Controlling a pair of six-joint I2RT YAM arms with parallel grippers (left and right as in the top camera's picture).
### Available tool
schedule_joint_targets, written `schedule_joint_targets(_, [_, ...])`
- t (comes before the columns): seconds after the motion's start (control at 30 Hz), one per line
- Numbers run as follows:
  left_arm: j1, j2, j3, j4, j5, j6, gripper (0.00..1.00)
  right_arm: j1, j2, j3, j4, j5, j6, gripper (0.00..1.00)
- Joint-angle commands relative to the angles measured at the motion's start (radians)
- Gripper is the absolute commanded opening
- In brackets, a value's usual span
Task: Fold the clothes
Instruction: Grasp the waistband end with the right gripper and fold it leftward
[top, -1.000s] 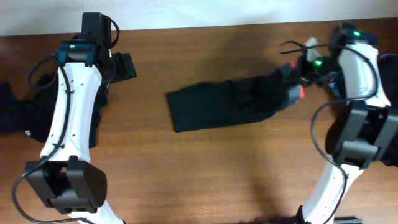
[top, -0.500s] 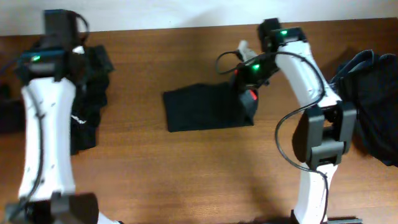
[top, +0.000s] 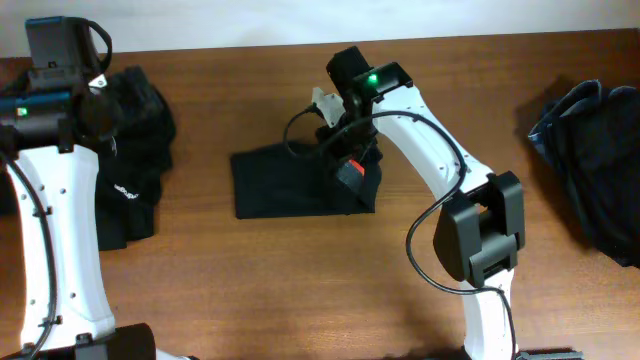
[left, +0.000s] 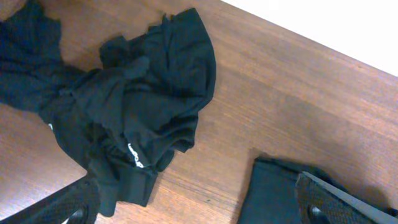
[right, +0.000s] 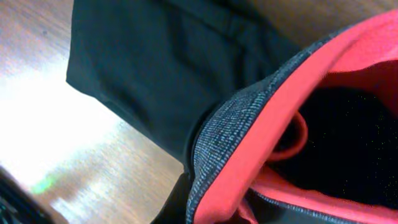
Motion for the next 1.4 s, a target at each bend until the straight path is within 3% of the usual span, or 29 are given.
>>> schedule_joint_targets(0.0, [0.003,0.005,0.004,-0.002,0.008,0.015,0.99,-0.022,-0.044,0.106,-0.024,0.035,0.029,0.04])
schedule_joint_targets(0.47, [0.012,0.005,0.004,0.006,0.008,0.015,0.99,-0.112,-0.044,0.451,-0.216,0.036,0.028,0.04])
schedule_joint_targets(1.1, [0.012,0.008,0.002,0.006,0.039,0.014,0.99,-0.432,-0.044,0.463,-0.391,-0.016,-0.111,0.04])
schedule_joint_targets(1.37, [0.011,0.067,0.000,0.005,0.118,0.013,0.99,-0.380,-0.044,0.463,-0.407,-0.031,-0.153,0.04])
